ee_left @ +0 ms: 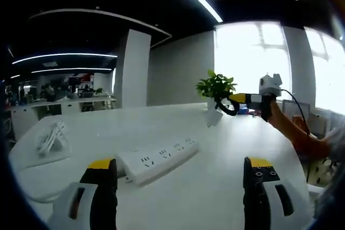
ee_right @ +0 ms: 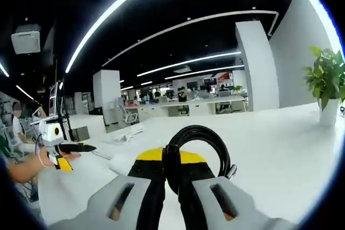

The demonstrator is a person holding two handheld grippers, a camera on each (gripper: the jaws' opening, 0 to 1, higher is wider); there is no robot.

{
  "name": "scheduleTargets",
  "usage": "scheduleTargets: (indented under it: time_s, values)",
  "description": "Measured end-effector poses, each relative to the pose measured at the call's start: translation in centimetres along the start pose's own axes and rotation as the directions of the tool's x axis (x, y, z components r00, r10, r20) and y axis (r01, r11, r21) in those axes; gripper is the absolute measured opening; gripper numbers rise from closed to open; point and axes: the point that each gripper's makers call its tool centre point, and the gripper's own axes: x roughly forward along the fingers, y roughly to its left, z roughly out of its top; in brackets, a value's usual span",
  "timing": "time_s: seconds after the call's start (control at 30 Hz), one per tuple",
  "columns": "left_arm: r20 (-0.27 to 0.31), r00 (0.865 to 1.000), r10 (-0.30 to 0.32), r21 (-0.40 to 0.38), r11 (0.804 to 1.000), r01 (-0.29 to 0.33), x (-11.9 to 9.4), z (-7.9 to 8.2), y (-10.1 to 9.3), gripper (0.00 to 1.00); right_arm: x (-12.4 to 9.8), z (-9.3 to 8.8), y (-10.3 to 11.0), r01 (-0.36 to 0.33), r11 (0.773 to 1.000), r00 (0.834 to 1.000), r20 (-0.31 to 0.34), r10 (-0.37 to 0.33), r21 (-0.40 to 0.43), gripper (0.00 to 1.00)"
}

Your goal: Straighten the power strip on the desk, plug the charger into it

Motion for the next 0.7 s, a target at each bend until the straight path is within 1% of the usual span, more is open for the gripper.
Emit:
scheduleTargets:
  time_s: [0.1,0.23,0.47,0.57,0.7]
  values:
    - [0.010,1.000,0.008,0.007,1.000,-0.008,0.2,0.2,0.1,0.99,0.0,0.3,0.6,-0.004,1.000,1.000,0.008,0.004,0.012,0.05]
    - [0.035,0.999,0.032,0.024,0.999,-0.033,0.8,0.6,0.6,0.99,0.0,0.5,1.2,-0.004,1.000,1.000,0.013,0.004,0.015,0.05]
    - [0.049,0.998,0.030,0.044,0.999,-0.032,2.1,0.7,0.3,0.99,0.1,0.6,1.9,0.009,1.000,1.000,0.021,-0.009,0.007,0.05]
    - [0.085,0.996,0.024,0.067,0.997,-0.030,2.8,1.3,-0.1,0.99,0.1,0.7,2.2,0.010,1.000,1.000,0.023,-0.010,0.002,0.05]
    - [0.107,0.994,0.034,0.096,0.994,-0.045,3.5,1.9,-0.3,0.99,0.2,0.8,2.5,0.008,1.000,0.999,0.034,-0.008,0.006,0.05]
